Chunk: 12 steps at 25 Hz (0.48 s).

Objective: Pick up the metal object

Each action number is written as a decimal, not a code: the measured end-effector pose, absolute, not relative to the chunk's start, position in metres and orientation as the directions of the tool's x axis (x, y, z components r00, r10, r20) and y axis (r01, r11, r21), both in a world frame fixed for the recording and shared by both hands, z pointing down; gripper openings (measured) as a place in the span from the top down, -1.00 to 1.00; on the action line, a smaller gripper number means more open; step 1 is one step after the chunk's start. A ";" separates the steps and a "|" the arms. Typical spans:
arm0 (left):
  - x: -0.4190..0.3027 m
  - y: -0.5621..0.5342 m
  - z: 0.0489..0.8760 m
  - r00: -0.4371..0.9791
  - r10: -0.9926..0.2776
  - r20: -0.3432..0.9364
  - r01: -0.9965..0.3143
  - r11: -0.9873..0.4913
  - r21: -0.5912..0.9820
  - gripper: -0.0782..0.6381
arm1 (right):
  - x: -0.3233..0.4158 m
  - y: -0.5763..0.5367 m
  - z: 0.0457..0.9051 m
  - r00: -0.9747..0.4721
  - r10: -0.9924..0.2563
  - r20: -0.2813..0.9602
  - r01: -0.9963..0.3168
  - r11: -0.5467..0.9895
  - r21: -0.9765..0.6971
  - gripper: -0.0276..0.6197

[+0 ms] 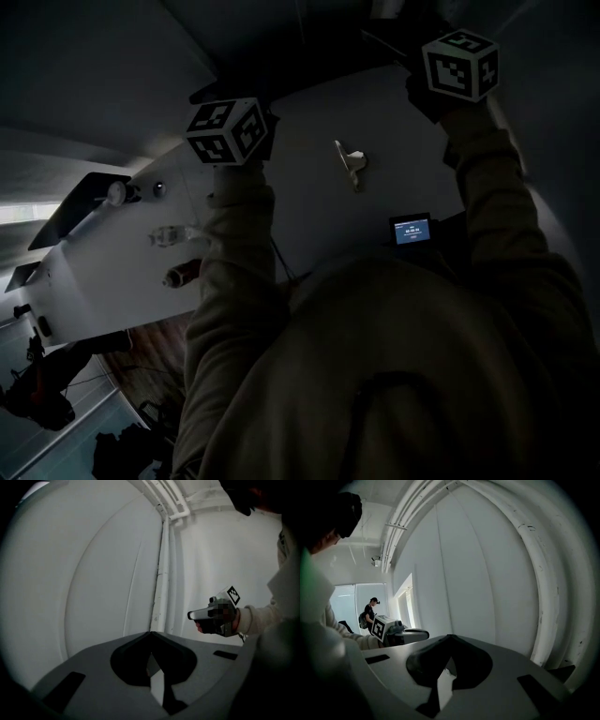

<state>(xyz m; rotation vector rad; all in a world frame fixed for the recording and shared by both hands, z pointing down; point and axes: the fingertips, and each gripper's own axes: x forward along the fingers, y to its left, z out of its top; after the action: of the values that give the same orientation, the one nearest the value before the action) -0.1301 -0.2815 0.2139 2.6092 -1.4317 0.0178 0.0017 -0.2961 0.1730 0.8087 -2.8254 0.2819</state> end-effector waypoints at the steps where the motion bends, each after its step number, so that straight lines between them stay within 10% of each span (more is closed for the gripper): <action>1: -0.124 -0.281 0.213 0.547 -0.832 0.089 -0.834 -0.533 0.146 0.77 | 0.004 -0.296 0.167 -0.840 -0.497 0.218 -0.529 0.839 -0.125 0.85; 12: -0.123 -0.291 0.212 0.501 -0.855 0.132 -0.865 -0.492 0.096 0.77 | -0.001 -0.310 0.164 -0.870 -0.462 0.171 -0.485 0.864 -0.135 0.85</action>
<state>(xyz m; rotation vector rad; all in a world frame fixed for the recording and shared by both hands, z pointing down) -0.1226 -0.2909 0.2116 2.5893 -1.4949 0.0999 -0.0013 -0.3103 0.1644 0.7419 -2.9038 0.2624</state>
